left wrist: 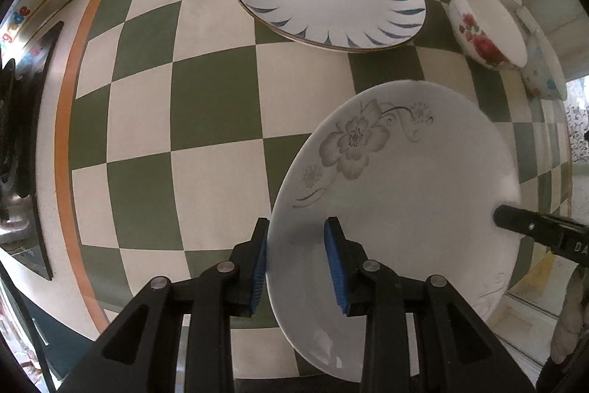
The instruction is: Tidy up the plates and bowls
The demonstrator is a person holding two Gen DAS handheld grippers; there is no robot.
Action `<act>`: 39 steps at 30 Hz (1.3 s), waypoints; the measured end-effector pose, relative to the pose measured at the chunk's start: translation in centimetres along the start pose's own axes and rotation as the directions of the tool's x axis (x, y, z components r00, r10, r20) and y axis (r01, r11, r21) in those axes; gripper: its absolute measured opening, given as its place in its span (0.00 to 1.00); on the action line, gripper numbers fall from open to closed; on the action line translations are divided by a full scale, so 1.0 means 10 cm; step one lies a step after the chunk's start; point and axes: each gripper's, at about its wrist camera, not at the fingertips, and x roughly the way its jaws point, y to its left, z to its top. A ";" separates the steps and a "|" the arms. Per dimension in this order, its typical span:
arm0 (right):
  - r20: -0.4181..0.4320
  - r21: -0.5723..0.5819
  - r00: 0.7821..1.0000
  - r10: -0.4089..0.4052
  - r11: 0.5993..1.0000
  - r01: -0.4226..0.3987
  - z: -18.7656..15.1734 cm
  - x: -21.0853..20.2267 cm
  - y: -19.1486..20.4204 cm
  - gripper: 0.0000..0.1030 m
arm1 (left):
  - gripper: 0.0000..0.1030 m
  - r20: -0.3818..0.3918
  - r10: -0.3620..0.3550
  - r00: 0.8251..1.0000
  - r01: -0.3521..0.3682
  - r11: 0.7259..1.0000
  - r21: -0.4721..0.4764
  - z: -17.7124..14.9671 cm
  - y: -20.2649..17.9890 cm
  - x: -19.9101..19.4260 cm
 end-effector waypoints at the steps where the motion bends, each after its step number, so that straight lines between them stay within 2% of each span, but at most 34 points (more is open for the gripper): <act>1: -0.003 -0.007 1.000 -0.006 1.000 0.006 0.00 0.00 0.01 0.13 | 0.27 -0.001 0.017 1.000 -0.017 1.000 0.010 -0.01 -0.02 0.01; 10: -0.041 -0.043 0.997 -0.068 0.997 0.066 0.08 0.01 0.15 0.15 | 0.26 -0.005 0.041 0.999 -0.040 0.999 0.020 -0.06 -0.06 0.04; 15: -0.061 -0.053 0.992 -0.112 0.993 0.109 0.08 0.00 0.24 0.19 | 0.26 -0.002 0.033 0.999 -0.033 0.999 0.024 -0.08 -0.08 0.02; 19: -0.068 -0.053 0.991 -0.115 0.992 0.111 0.07 -0.02 0.23 0.20 | 0.26 0.002 0.039 0.999 -0.039 0.999 0.025 -0.04 0.00 -0.03; 24: -0.078 -0.042 0.989 -0.124 0.992 0.121 0.09 -0.04 0.20 0.20 | 0.26 0.015 0.022 1.000 -0.022 1.000 0.010 -0.05 0.06 -0.12; 28: -0.094 -0.040 0.986 -0.137 0.990 0.134 0.10 -0.08 0.18 0.20 | 0.26 0.046 -0.010 0.999 0.010 1.000 -0.017 -0.01 0.14 -0.35; 32: -0.061 -0.037 0.992 -0.109 0.994 0.107 0.21 -0.32 0.26 0.20 | 0.27 0.104 -0.043 0.994 0.048 0.998 -0.049 0.16 0.24 -0.66; 35: -0.011 -0.058 0.998 -0.067 0.996 0.066 0.40 -0.57 0.44 0.21 | 0.27 0.137 -0.072 0.988 0.083 0.993 -0.082 0.41 0.35 -0.83; 37: 0.021 -0.086 0.999 -0.027 0.996 0.029 0.61 -0.73 0.63 0.24 | 0.31 0.148 -0.080 0.986 0.097 0.989 -0.113 0.63 0.44 -0.87; 39: 0.051 -0.107 0.999 0.004 0.994 0.001 0.85 -0.83 0.80 0.34 | 0.31 0.144 -0.095 0.985 0.117 0.982 -0.149 0.85 0.59 -0.84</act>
